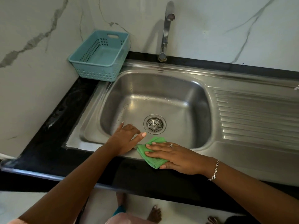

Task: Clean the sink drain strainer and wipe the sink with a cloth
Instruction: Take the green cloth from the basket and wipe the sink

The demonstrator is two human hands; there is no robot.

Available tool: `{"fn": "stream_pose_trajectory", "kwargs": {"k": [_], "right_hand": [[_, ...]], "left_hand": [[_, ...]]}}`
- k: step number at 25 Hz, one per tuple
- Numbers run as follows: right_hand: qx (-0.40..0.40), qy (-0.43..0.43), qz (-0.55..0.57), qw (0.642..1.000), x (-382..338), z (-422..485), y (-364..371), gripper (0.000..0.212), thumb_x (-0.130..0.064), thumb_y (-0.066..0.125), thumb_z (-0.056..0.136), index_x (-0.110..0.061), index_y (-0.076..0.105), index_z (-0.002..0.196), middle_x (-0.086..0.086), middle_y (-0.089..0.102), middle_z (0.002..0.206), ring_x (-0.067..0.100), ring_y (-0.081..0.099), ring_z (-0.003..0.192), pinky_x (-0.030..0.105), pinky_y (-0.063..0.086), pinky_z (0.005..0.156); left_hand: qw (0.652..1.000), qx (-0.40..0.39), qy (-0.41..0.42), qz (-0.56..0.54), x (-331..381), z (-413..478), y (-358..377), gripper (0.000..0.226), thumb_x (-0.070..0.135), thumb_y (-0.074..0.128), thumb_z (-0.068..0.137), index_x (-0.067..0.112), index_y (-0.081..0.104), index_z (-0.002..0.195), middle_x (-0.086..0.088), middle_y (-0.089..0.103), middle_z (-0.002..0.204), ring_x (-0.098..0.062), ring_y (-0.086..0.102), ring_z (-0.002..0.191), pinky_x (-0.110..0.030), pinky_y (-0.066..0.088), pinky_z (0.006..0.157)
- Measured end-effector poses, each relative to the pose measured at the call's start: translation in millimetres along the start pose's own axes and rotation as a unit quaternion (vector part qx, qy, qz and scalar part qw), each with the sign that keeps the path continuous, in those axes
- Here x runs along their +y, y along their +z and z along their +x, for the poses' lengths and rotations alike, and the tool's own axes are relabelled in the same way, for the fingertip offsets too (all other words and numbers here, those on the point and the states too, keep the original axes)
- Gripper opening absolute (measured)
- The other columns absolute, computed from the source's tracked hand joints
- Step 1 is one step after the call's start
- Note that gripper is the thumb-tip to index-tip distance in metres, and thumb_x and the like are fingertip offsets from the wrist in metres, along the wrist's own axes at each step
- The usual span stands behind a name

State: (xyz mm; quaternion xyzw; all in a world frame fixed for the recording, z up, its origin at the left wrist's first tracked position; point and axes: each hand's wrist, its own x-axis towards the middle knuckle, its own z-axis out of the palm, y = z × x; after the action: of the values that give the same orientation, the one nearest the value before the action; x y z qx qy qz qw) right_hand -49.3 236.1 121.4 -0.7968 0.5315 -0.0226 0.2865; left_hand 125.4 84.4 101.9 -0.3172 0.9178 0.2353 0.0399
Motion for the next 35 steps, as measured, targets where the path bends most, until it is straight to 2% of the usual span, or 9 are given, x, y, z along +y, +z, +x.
{"fn": "stream_pose_trajectory", "kwargs": {"k": [12, 19, 21, 24, 27, 31, 33, 35], "right_hand": [[0.005, 0.066, -0.017, 0.998, 38, -97, 4, 0.057, -0.039, 0.039, 0.096, -0.038, 0.003, 0.14, -0.021, 0.001, 0.153, 0.001, -0.008, 0.145, 0.028, -0.003, 0.121], [0.012, 0.116, -0.006, 0.993, 44, -132, 5, 0.056, -0.035, 0.04, 0.097, -0.038, 0.005, 0.14, -0.021, 0.0, 0.152, -0.002, -0.012, 0.142, 0.021, -0.011, 0.118], [0.03, 0.128, -0.02, 0.991, 40, -137, 6, 0.053, -0.036, 0.039, 0.097, -0.037, 0.01, 0.141, -0.019, 0.005, 0.153, 0.0, -0.005, 0.144, 0.026, -0.003, 0.12], [0.088, 0.142, -0.039, 0.985, 30, -133, 9, 0.055, -0.046, 0.038, 0.094, -0.026, 0.026, 0.144, -0.009, 0.024, 0.154, 0.009, 0.014, 0.145, 0.034, 0.014, 0.12], [0.122, 0.151, -0.028, 0.981, 23, -126, 11, 0.062, -0.042, 0.05, 0.091, -0.02, 0.028, 0.144, -0.001, 0.032, 0.153, 0.013, 0.023, 0.143, 0.032, 0.012, 0.118], [0.106, 0.181, -0.005, 0.978, 25, -126, 18, 0.061, -0.041, 0.045, 0.094, -0.029, 0.016, 0.146, -0.017, 0.014, 0.154, 0.001, 0.002, 0.143, 0.02, -0.009, 0.115], [0.106, 0.186, 0.017, 0.977, 27, -127, 17, 0.058, -0.04, 0.044, 0.095, -0.029, 0.017, 0.145, -0.02, 0.01, 0.151, -0.002, -0.001, 0.142, 0.02, -0.01, 0.115], [0.106, 0.191, 0.025, 0.976, 27, -127, 17, 0.056, -0.039, 0.044, 0.095, -0.028, 0.022, 0.145, -0.017, 0.014, 0.153, 0.0, 0.001, 0.143, 0.024, -0.006, 0.117]], "left_hand": [[0.996, -0.042, 0.071, -0.018, 54, 27, 23, 0.048, 0.049, 0.03, 0.094, 0.017, 0.058, 0.116, -0.003, 0.057, 0.125, -0.016, 0.045, 0.124, -0.041, 0.012, 0.118], [0.991, -0.06, 0.117, -0.016, 95, 37, 23, 0.048, 0.046, 0.031, 0.095, 0.014, 0.058, 0.118, -0.004, 0.058, 0.124, -0.016, 0.046, 0.123, -0.042, 0.014, 0.118], [0.99, -0.056, 0.129, -0.023, 103, 39, 24, 0.045, 0.044, 0.032, 0.095, 0.013, 0.058, 0.117, -0.004, 0.059, 0.123, -0.016, 0.047, 0.122, -0.041, 0.013, 0.118], [0.987, -0.072, 0.147, -0.011, 111, 43, 27, 0.042, 0.041, 0.033, 0.096, 0.014, 0.058, 0.117, -0.004, 0.06, 0.122, -0.016, 0.047, 0.121, -0.042, 0.017, 0.115], [0.984, -0.083, 0.159, -0.015, 117, 50, 30, 0.039, 0.039, 0.035, 0.096, 0.015, 0.057, 0.118, -0.003, 0.06, 0.122, -0.016, 0.048, 0.121, -0.041, 0.019, 0.114], [0.983, -0.095, 0.153, -0.027, 129, 67, 31, 0.049, 0.041, 0.033, 0.097, 0.017, 0.038, 0.139, -0.006, 0.047, 0.141, -0.017, 0.038, 0.134, -0.037, 0.014, 0.118], [0.98, -0.109, 0.162, -0.046, 137, 74, 32, 0.054, 0.042, 0.031, 0.097, 0.018, 0.026, 0.145, -0.008, 0.04, 0.147, -0.018, 0.033, 0.137, -0.035, 0.012, 0.118], [0.976, -0.114, 0.177, -0.056, 144, 80, 33, 0.057, 0.043, 0.03, 0.096, 0.018, 0.019, 0.146, -0.008, 0.038, 0.148, -0.019, 0.031, 0.138, -0.034, 0.014, 0.117]]}}
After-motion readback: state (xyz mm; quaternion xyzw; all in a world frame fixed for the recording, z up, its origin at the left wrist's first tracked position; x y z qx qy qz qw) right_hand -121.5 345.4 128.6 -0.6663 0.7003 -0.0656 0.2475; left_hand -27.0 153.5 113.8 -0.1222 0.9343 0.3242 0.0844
